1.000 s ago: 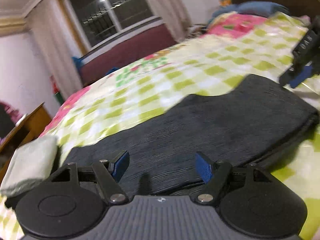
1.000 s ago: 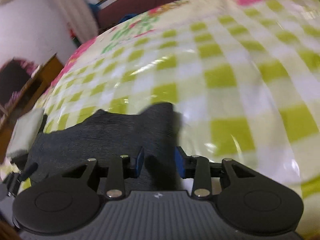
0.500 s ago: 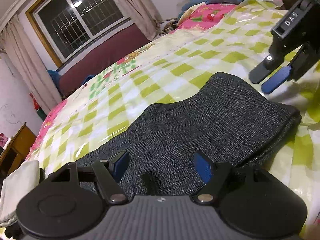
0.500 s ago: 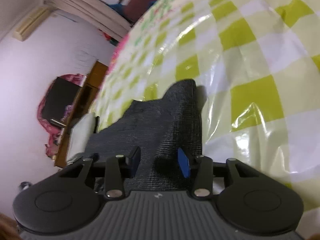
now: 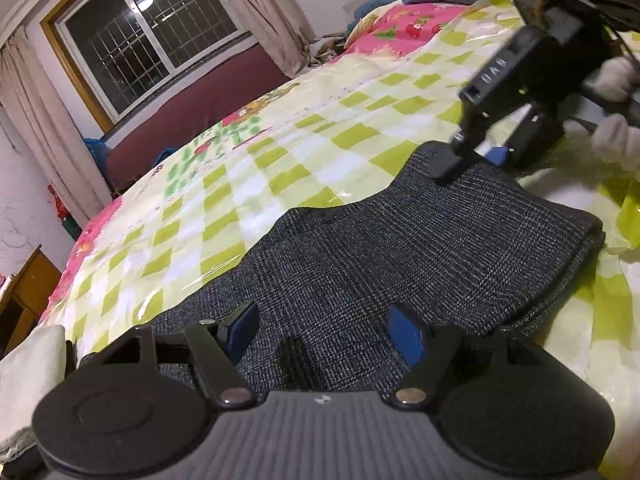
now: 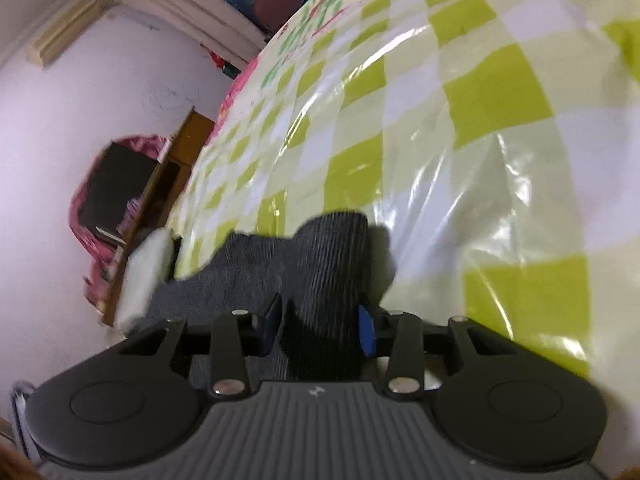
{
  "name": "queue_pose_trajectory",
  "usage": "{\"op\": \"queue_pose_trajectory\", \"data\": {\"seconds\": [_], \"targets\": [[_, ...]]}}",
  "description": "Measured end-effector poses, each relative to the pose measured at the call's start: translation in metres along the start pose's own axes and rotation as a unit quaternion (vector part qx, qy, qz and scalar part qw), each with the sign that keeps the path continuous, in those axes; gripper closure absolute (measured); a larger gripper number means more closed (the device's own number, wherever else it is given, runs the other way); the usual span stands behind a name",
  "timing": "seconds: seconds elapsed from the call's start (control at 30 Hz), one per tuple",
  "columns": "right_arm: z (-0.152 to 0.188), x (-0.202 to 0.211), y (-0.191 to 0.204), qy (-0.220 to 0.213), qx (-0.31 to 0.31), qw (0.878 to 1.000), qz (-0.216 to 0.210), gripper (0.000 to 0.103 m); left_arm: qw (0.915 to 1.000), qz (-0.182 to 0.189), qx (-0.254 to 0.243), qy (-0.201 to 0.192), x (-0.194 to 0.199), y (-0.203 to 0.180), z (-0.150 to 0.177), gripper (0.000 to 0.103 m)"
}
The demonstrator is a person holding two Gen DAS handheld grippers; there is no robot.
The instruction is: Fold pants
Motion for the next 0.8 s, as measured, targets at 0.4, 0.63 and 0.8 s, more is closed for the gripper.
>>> {"op": "queue_pose_trajectory", "data": {"seconds": [0.4, 0.63, 0.8], "targets": [[0.034, -0.017, 0.000, 0.084, -0.003, 0.996, -0.028, 0.081, 0.9993, 0.015, -0.033, 0.000, 0.000, -0.006, -0.003, 0.018], [0.049, 0.016, 0.021, 0.042, -0.027, 0.997, -0.050, 0.092, 0.9979, 0.038, -0.052, -0.006, 0.004, -0.027, -0.021, 0.021], [0.040, 0.065, 0.000, -0.013, -0.052, 0.998, -0.021, 0.093, 0.9933, 0.100, -0.044, -0.036, 0.005, -0.061, -0.053, 0.022]]}}
Point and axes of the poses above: each gripper's, at about its wrist camera, not at the fingertips, and x roughly against the way its jaws point, y to its left, z to its underside, the point moved 4 cm from there along -x, roughly the way its jaws point, and after that the axes turned 11 degrees about -x, right-handed, at the moved point
